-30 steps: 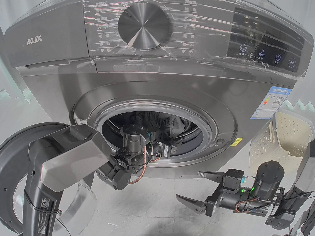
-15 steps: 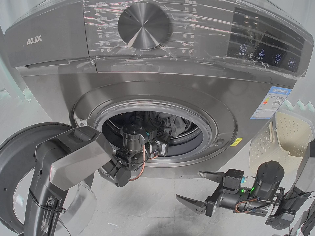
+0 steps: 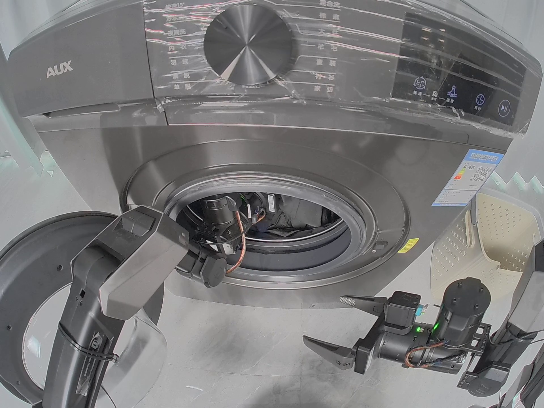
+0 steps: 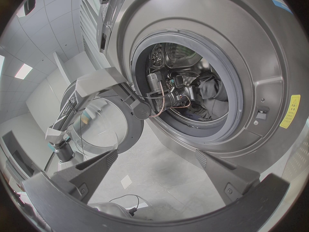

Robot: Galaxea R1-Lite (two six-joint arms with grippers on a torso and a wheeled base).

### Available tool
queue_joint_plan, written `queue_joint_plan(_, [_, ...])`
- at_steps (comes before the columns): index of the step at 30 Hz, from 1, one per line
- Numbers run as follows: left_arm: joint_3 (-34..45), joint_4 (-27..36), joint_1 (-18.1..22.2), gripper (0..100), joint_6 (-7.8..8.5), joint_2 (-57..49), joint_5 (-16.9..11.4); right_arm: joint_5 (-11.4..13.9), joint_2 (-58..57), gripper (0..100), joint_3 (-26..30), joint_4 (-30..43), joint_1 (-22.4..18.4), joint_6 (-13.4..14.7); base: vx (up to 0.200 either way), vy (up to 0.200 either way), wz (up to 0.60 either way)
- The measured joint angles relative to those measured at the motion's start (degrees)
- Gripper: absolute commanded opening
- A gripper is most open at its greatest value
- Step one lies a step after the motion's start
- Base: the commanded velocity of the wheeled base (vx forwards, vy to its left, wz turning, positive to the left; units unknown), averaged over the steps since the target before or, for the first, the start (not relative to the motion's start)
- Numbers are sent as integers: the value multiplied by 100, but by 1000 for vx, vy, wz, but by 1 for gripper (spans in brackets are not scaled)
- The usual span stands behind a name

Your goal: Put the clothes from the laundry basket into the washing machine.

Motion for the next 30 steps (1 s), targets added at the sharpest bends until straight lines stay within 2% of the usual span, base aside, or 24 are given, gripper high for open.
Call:
queue_joint_plan(4, [-300, -9, 102, 0, -13, 229, 49, 4, 2, 100, -5, 0, -2, 0, 0, 0, 0])
queue_joint_plan(5, [-322, -11, 116, 100, -13, 267, 52, 6, 2, 100, -5, -1, -5, 0, 0, 0, 0])
queue_joint_plan(13, [-201, -30, 61, 100, -76, 311, 44, 2, 2, 100, -13, 0, -6, 0, 0, 0, 0])
queue_joint_plan(19, [404, -69, -44, 100, -140, 28, 13, 0, 2, 100, -17, 0, -5, 0, 0, 0, 0])
queue_joint_plan(30, [1825, -94, -312, 100, -149, -869, -44, -5, -2, 100, -24, -1, -15, 0, 0, 0, 0])
